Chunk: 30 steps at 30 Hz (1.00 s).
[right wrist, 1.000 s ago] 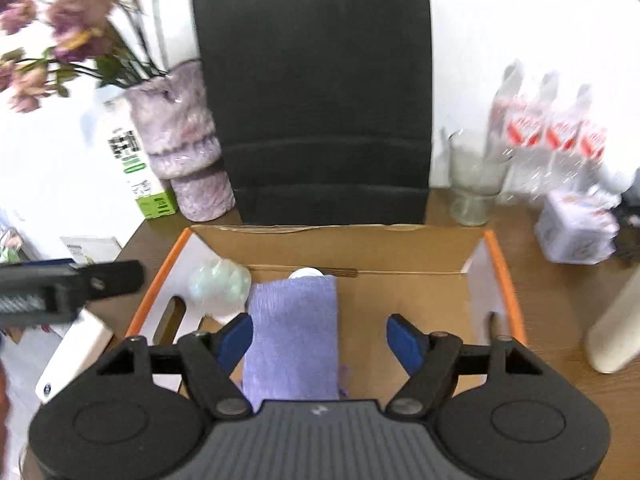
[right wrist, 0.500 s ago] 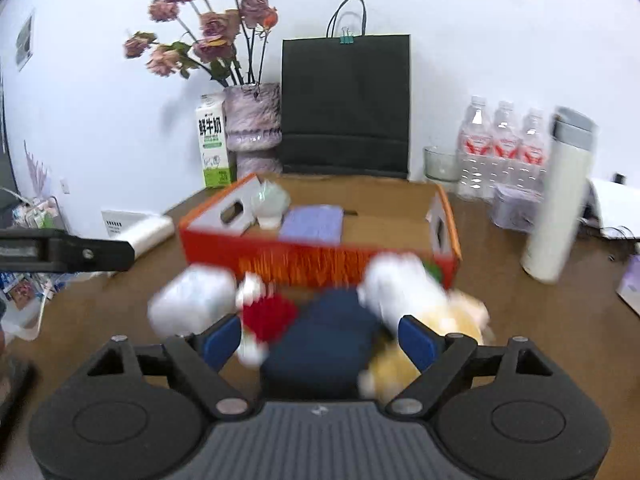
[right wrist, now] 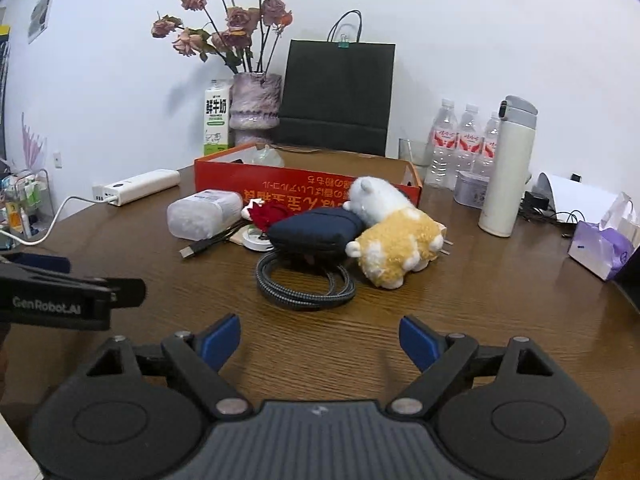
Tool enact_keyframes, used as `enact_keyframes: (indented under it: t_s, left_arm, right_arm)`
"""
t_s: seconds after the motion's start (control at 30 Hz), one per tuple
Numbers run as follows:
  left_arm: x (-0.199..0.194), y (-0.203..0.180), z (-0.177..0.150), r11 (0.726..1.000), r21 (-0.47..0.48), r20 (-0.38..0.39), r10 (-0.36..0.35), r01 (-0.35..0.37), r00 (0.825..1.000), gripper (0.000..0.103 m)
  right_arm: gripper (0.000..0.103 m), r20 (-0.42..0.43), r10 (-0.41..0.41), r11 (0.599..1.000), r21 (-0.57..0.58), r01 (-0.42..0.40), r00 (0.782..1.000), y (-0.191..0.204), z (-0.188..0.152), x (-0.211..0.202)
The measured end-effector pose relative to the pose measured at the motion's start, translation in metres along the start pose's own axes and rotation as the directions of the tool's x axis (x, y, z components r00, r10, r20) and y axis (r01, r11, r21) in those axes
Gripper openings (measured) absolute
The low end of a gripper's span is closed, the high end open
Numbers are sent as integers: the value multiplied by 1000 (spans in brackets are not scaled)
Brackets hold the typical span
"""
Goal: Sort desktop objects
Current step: 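Grasp the navy pouch with the left gripper while the right grasps the plush toy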
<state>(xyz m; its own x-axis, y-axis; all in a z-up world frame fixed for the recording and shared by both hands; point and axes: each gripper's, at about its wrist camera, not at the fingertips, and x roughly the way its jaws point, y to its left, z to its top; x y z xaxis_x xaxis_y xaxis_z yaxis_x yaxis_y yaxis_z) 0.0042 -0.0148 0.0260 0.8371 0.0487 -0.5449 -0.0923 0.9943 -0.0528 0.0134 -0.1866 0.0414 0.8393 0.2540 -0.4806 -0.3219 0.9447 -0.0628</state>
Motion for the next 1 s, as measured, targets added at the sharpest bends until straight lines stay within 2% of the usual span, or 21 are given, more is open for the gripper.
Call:
enact_keyframes:
  t_s: [0.13, 0.27, 0.37, 0.47, 0.53, 0.57, 0.6, 0.67, 0.73, 0.8, 0.83, 0.9, 0.93, 1.0]
  left_arm:
    - [13, -7, 12, 999, 17, 8, -42, 42, 999, 103]
    - [37, -19, 48, 987, -5, 6, -158, 158, 987, 103]
    - [58, -37, 69, 977, 39, 12, -212, 211, 977, 103]
    - [74, -53, 71, 969, 101, -10, -224, 224, 974, 99]
    - [83, -61, 70, 964, 89, -31, -250, 251, 968, 98]
    - [87, -65, 71, 961, 88, -38, -261, 263, 965, 96]
    - [92, -70, 74, 960, 90, -42, -263, 266, 964, 94]
    - [98, -77, 80, 960, 95, -52, -258, 262, 965, 86]
    - [104, -84, 86, 954, 95, -57, -281, 286, 958, 86]
    - [116, -94, 94, 956, 89, -78, -273, 279, 959, 86]
    - [124, -101, 98, 956, 89, -99, -270, 278, 958, 88]
    - [144, -114, 104, 953, 89, -167, -273, 290, 947, 102]
    - [152, -118, 106, 956, 90, -185, -261, 280, 948, 102]
    - [157, -117, 108, 970, 64, -164, -220, 233, 962, 74]
  right_arm:
    - [86, 29, -32, 999, 16, 31, 999, -11, 15, 8]
    - [86, 38, -42, 986, 162, 36, 998, -43, 43, 35]
    - [85, 14, -32, 940, 340, 25, 999, -76, 60, 68]
    - [85, -18, 41, 872, 490, -26, 999, -100, 66, 103]
    - [75, -75, 72, 860, 510, -24, 995, -103, 67, 126]
    - [49, -110, 58, 867, 498, 4, 992, -102, 67, 135]
    - [45, -119, 55, 873, 488, 10, 991, -102, 68, 139]
    - [43, -86, 55, 874, 487, -6, 995, -107, 70, 128]
    - [43, -38, 14, 900, 437, 4, 999, -109, 70, 105]
    - [43, -14, -49, 919, 392, 51, 999, -112, 66, 82]
    - [43, -14, -72, 921, 384, 71, 997, -114, 61, 72]
    - [43, -29, -82, 914, 396, 86, 996, -119, 50, 58]
    - [43, -40, -77, 910, 406, 87, 996, -121, 43, 53]
    - [43, -63, -75, 907, 410, 94, 995, -124, 31, 47]
